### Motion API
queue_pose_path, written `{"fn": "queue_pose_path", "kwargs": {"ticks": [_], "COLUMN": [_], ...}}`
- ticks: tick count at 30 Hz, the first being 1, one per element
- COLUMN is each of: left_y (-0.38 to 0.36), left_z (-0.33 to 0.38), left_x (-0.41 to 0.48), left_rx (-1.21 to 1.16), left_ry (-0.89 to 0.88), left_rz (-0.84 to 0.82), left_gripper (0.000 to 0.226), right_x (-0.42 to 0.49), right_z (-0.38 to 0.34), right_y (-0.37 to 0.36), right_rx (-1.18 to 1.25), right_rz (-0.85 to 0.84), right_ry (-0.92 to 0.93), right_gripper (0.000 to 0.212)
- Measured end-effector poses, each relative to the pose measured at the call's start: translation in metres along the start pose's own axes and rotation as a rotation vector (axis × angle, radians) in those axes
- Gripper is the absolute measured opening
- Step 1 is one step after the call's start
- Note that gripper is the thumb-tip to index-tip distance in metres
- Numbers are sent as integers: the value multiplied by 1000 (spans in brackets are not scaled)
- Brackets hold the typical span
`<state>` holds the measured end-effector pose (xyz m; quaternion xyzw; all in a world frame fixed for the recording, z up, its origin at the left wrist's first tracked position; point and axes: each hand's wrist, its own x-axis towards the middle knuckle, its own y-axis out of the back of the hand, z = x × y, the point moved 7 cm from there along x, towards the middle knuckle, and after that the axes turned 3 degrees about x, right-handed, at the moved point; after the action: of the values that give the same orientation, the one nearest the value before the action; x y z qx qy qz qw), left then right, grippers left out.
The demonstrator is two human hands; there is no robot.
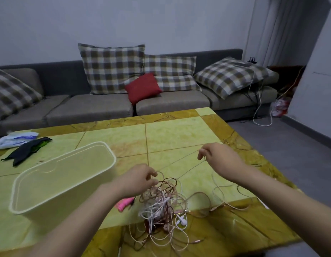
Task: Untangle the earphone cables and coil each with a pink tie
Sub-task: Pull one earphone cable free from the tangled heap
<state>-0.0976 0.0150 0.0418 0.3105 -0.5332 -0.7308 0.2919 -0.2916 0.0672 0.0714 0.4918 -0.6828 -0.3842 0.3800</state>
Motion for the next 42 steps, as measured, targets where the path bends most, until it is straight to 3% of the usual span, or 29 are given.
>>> {"fn": "queue_pose_path", "kwargs": {"ticks": [3, 6, 9, 11, 12, 14, 17, 20, 22, 26, 29, 33, 35, 37, 40, 42], "left_y": [-25, -26, -20, -11, -4, 13, 47, 66, 66, 36, 20, 20, 27, 29, 24, 16], "left_z": [-9, -22, -32, -24, -18, -13, -12, -5, -1, -4, -14, -20, -15, -4, 12, 25], "left_x": [-1, -1, -5, -8, -9, -7, -11, -19, -18, -12, -10, -5, -6, -6, -5, -3], "left_rx": [-98, -264, -922, -1428, -1541, -1357, -604, -210, 20, 366, 299, -385, -561, -555, -413, -332], "left_ry": [25, 85, 195, 184, 154, 120, 83, 57, 52, 13, -7, 49, 54, 25, -15, -45], "left_rz": [-52, 101, 229, 251, 249, 290, 488, 560, 511, 195, 88, 93, 151, 165, 112, 46], "left_gripper": [32, 25, 28, 28, 28, 29, 32, 33, 36, 37, 28, 36, 41, 41, 39, 36], "right_x": [-2, -5, -5, -7, -7, -8, -6, -4, -3, -3, -6, -12, -14, -18, -27, -35], "right_z": [3, 5, 16, 22, 24, 27, 32, 34, 36, 42, 40, 41, 34, 18, -22, -51], "right_y": [2, 2, 3, -2, -6, -12, -19, -21, -20, -15, -13, -19, -28, -31, -23, -17], "right_rx": [23, 32, 88, 99, 103, 115, 125, 115, 120, 158, 101, 65, 45, 65, 154, 179], "right_rz": [30, 56, 81, 43, 30, 21, 5, 18, 38, 64, 66, 24, -42, -62, -7, 16], "right_ry": [-13, -16, -47, -74, -87, -107, -142, -159, -172, -181, -160, -165, -120, -60, 109, 240], "right_gripper": [30, 31, 32, 33, 33, 33, 34, 33, 34, 34, 32, 32, 29, 33, 62, 68]}}
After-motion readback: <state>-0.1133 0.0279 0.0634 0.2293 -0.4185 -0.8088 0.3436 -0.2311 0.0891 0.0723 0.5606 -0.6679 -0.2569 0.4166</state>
